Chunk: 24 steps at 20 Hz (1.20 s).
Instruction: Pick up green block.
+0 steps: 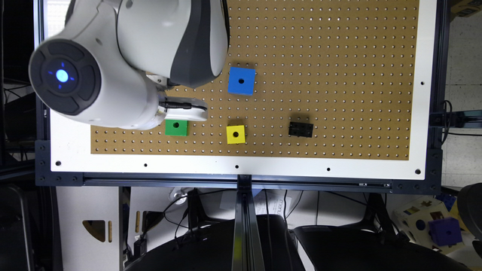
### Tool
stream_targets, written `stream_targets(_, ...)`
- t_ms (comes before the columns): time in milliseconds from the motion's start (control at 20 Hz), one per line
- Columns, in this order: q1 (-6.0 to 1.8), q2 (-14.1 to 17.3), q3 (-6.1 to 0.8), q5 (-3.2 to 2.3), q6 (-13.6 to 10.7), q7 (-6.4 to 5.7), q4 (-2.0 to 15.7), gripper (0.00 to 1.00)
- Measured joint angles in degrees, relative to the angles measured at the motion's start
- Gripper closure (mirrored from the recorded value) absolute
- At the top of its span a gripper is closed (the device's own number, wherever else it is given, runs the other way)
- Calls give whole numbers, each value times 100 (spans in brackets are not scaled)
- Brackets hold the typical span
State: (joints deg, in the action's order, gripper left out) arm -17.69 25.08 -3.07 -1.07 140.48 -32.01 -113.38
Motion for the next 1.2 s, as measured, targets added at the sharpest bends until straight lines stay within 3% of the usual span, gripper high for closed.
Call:
stream_targets(150,-4,301,0,-1,253,2,53,0)
stream_targets(400,-17,348,4,-2,261,13,161,0)
stream_targets(600,-41,443,66,-2,244,92,383,0)
stream_targets(950,-98,716,73,-2,251,160,638,0)
stream_targets(1150,-98,1201,76,-8,627,165,693,0)
stream_targets(1200,-96,1201,71,-9,577,165,741,0)
